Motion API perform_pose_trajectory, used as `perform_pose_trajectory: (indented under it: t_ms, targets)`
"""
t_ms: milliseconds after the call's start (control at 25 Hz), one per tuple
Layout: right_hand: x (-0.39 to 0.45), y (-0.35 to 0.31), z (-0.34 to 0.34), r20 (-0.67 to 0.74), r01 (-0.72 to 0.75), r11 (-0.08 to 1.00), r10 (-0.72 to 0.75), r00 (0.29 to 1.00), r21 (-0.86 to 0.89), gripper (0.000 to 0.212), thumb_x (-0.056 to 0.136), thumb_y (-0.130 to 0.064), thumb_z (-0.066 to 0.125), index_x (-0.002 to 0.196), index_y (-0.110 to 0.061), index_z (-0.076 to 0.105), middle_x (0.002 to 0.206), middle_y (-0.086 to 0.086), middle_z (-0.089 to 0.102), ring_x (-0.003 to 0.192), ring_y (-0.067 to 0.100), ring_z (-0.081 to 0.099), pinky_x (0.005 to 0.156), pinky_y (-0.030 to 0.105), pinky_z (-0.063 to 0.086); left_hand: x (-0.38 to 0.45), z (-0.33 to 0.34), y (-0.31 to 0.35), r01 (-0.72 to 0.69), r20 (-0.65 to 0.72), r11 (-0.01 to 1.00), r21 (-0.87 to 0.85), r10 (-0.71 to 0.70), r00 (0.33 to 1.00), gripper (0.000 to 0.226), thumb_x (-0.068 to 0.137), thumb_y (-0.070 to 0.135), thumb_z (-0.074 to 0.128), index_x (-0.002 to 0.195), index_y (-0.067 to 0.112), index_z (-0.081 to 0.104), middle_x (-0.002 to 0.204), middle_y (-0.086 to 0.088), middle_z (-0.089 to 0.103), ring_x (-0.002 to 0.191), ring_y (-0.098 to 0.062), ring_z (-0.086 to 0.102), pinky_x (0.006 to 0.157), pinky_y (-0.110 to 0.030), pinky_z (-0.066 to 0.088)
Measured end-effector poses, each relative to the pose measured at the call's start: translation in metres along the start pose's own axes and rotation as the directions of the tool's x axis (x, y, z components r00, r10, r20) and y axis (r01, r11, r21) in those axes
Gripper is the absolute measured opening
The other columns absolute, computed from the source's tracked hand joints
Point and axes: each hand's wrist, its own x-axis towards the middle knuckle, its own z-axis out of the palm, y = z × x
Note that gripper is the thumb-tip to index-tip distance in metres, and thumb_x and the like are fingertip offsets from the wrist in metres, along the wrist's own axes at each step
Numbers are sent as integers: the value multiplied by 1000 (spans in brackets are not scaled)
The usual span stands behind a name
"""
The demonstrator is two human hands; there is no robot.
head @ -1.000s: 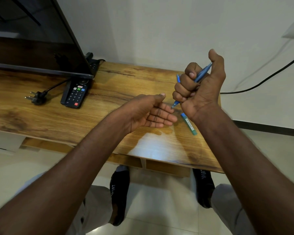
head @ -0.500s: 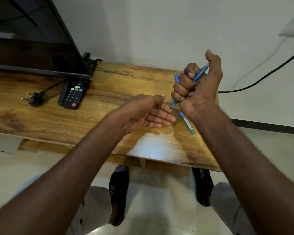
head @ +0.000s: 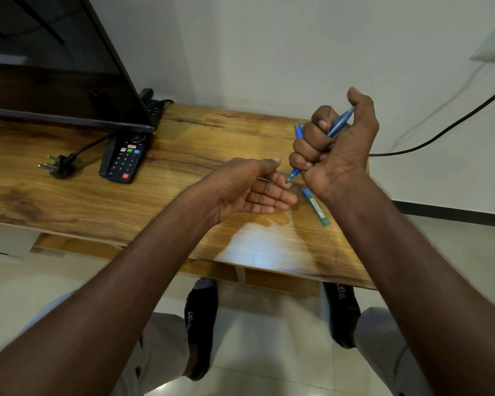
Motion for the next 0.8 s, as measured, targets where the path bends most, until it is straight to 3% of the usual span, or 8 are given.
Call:
perform_pose_trajectory:
  t_ms: [80, 200, 360, 480, 800]
  targets:
    - [1, 0, -1, -24, -28, 999, 29, 999, 16, 62, 98, -67, 41, 58, -19, 41, 47, -6, 19, 43, 13, 9, 49, 26, 11, 0, 0, 0, 3, 0, 1000, 2, -3, 1000, 44, 109, 45, 49, 106, 9, 74, 106, -17, 80, 101, -28, 79, 81, -33, 62]
    - [2, 0, -3, -51, -16, 999, 18, 999, 47, 54, 98, -57, 41, 58, -19, 41, 48, -6, 19, 43, 13, 10, 50, 26, 11, -1, 1, 1, 6, -6, 1000, 1, -5, 1000, 43, 109, 44, 49, 106, 9, 74, 105, -17, 81, 100, -28, 79, 79, -32, 63]
    - [2, 0, -2, -74, -19, 998, 24, 997, 61, 60, 98, -65, 41, 58, -20, 42, 48, -6, 20, 44, 13, 10, 49, 26, 12, -1, 1, 1, 1, -7, 1000, 3, -1, 1000, 44, 109, 42, 50, 109, 6, 75, 105, -17, 81, 99, -27, 79, 81, -32, 62]
    - [2, 0, -1, -77, 8, 998, -3, 997, 64, 54, 98, -54, 41, 57, -19, 42, 47, -6, 20, 43, 13, 10, 47, 25, 15, -1, 1, 1, -3, 5, 1000, 4, 3, 1000, 44, 109, 42, 50, 112, 6, 76, 106, -17, 80, 101, -28, 79, 82, -33, 61]
    - [2, 1, -2, -75, -11, 997, 17, 997, 75, 58, 98, -61, 40, 59, -19, 42, 48, -6, 19, 44, 13, 10, 51, 27, 11, 1, -1, 0, -11, 19, 1000, 13, 11, 1000, 45, 109, 43, 50, 112, 7, 77, 107, -16, 81, 103, -27, 79, 85, -33, 62]
